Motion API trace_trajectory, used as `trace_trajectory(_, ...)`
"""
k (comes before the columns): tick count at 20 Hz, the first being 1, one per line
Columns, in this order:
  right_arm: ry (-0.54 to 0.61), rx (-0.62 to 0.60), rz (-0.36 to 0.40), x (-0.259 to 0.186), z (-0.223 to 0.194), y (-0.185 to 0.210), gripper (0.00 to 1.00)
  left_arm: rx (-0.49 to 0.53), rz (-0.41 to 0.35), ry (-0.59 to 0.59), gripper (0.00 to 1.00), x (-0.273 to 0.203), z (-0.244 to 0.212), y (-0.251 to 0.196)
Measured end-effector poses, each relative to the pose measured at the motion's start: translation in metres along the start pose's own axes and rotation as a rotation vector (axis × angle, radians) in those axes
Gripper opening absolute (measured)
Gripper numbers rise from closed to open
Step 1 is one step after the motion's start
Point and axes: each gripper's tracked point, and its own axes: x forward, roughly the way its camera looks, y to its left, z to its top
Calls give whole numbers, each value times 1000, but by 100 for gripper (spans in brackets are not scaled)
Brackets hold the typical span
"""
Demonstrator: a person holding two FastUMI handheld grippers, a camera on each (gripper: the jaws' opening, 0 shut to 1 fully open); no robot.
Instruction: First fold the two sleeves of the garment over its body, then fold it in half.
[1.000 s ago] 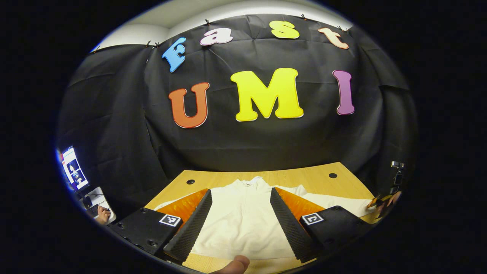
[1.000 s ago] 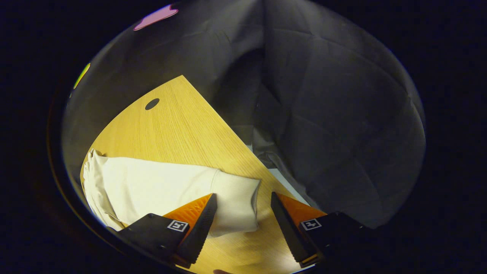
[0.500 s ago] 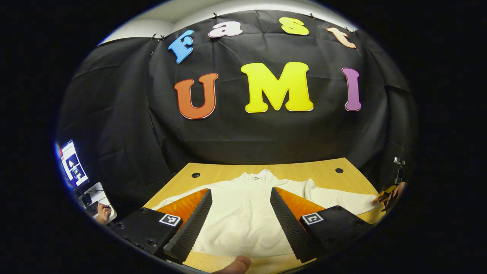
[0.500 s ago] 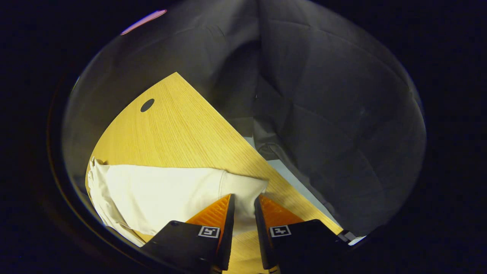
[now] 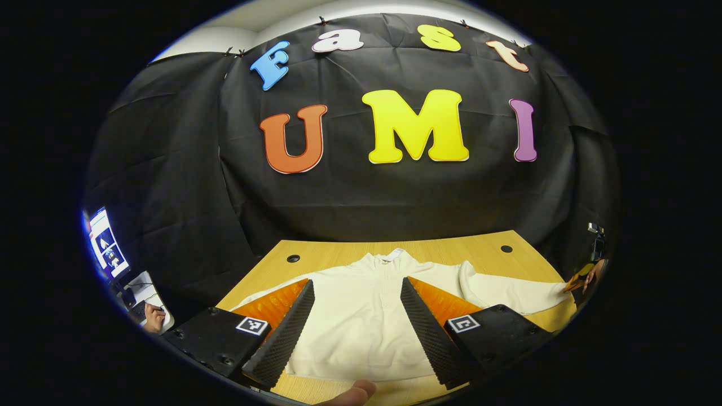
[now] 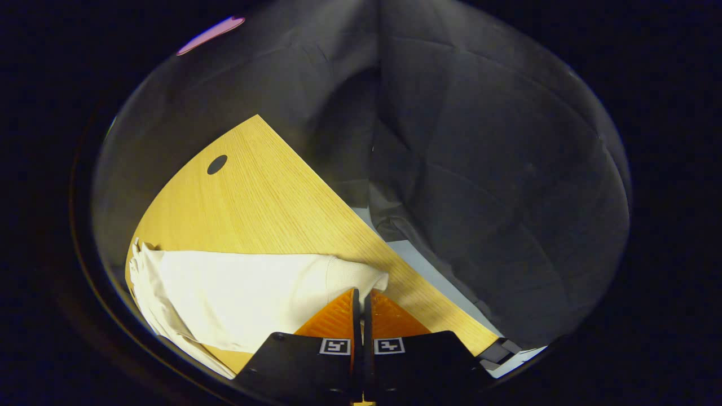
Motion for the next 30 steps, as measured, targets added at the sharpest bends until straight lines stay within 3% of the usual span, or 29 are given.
trace_trajectory(7, -68, -72, 52, -66, 22, 36, 0, -7, -59, -40, 99, 9, 8, 3)
trace_trajectory(13, -120, -160, 144, -127, 23, 112, 0, -5, -122, -82, 99, 14, 12, 10)
trace_trajectory(17, -153, -253, 225, -166, 8, 190, 0, -13, -153, -108, 99, 17, 11, 26)
trace_trajectory(23, -176, -409, 334, -202, -33, 315, 0, -45, -134, -124, 99, 24, 3, 68)
trace_trajectory(30, -155, -596, 502, -229, -125, 469, 0, -63, -113, -107, 99, 36, -16, 110)
